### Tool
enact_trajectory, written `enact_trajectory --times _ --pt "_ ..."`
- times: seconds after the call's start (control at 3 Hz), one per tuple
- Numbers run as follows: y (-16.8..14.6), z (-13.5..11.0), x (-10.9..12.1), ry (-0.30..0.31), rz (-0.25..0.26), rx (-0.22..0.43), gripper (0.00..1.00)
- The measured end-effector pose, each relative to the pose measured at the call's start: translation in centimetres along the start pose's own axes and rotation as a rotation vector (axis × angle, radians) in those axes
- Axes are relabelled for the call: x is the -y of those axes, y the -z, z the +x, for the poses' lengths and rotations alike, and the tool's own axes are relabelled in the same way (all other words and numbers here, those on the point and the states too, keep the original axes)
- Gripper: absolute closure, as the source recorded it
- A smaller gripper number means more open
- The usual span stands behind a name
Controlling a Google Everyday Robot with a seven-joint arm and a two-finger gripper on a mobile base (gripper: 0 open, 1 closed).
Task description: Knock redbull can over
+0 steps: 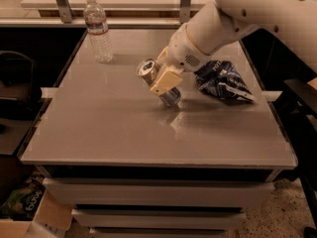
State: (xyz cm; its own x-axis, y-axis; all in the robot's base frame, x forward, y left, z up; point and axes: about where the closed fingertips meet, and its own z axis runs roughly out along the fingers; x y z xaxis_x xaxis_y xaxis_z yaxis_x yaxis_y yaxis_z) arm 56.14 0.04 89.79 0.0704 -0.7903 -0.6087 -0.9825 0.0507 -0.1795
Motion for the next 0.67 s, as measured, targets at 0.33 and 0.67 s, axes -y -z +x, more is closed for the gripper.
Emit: enact_trajectory --times 0.33,0.67 --pt "-0.10 1.10 -0.57 0.061 -0.011 -0.173 1.00" --pt "-0.19 1.77 -1.14 0.128 -0.009 -0.326 1.00"
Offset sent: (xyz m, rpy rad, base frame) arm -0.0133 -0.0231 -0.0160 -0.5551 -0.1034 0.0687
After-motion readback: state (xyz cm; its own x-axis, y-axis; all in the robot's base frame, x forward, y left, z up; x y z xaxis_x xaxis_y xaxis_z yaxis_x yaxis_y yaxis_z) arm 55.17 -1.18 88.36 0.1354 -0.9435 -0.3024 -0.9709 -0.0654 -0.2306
